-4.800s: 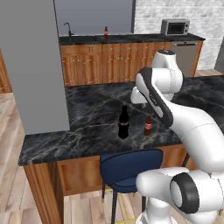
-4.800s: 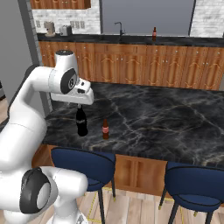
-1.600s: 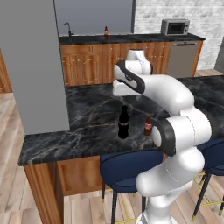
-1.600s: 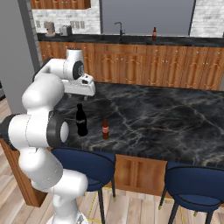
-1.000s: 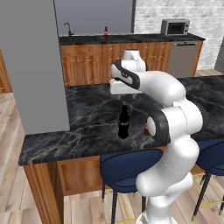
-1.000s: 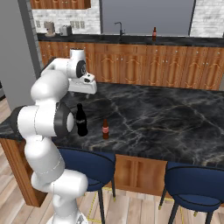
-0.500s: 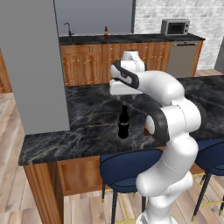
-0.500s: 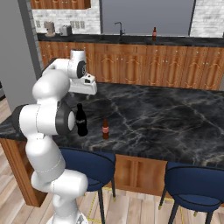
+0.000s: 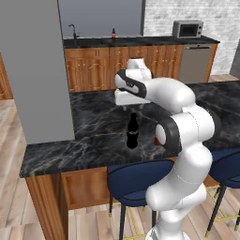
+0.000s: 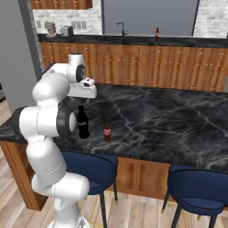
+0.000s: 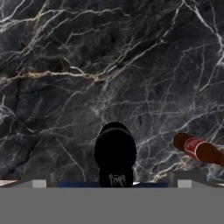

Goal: Place the large bottle from the dining counter next to the other large bottle outside the sink, and place the small bottle from the dining counter next to the other small bottle inside the sink.

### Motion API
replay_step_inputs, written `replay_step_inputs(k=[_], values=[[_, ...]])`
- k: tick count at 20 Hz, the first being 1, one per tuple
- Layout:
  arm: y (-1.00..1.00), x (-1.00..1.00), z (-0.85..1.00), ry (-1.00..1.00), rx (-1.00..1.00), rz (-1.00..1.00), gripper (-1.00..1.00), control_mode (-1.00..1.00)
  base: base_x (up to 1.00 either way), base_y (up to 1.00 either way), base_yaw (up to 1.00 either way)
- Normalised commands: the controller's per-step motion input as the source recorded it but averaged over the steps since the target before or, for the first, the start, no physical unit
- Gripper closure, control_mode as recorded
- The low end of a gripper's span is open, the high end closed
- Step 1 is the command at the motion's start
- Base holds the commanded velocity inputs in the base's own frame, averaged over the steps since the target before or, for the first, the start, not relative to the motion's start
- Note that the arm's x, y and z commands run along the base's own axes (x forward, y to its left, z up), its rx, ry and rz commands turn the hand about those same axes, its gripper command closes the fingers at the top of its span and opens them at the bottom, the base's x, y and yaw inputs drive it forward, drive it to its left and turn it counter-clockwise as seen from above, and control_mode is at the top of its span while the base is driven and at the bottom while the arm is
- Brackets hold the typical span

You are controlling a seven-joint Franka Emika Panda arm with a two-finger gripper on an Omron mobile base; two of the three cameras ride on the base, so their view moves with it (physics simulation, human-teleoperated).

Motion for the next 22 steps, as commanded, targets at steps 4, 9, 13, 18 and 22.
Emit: replay_step_inputs(k=[4, 9, 13, 18, 22], values=[[0.08, 0.0, -0.13, 0.0, 0.0, 0.0, -1.0, -1.0, 0.0, 0.0, 0.0], [0.0, 0.0, -0.02, 0.0, 0.0, 0.0, -1.0, -1.0, 0.0, 0.0, 0.0], [0.0, 0.0, -0.12, 0.02, 0.0, 0.0, -1.0, -1.0, 0.0, 0.0, 0.0], [-0.11, -0.02, -0.02, 0.02, 0.0, 0.0, -1.0, -1.0, 0.0, 0.0, 0.0], [-0.05, 0.0, -0.01, 0.01, 0.0, 0.0, -1.0, -1.0, 0.0, 0.0, 0.0]])
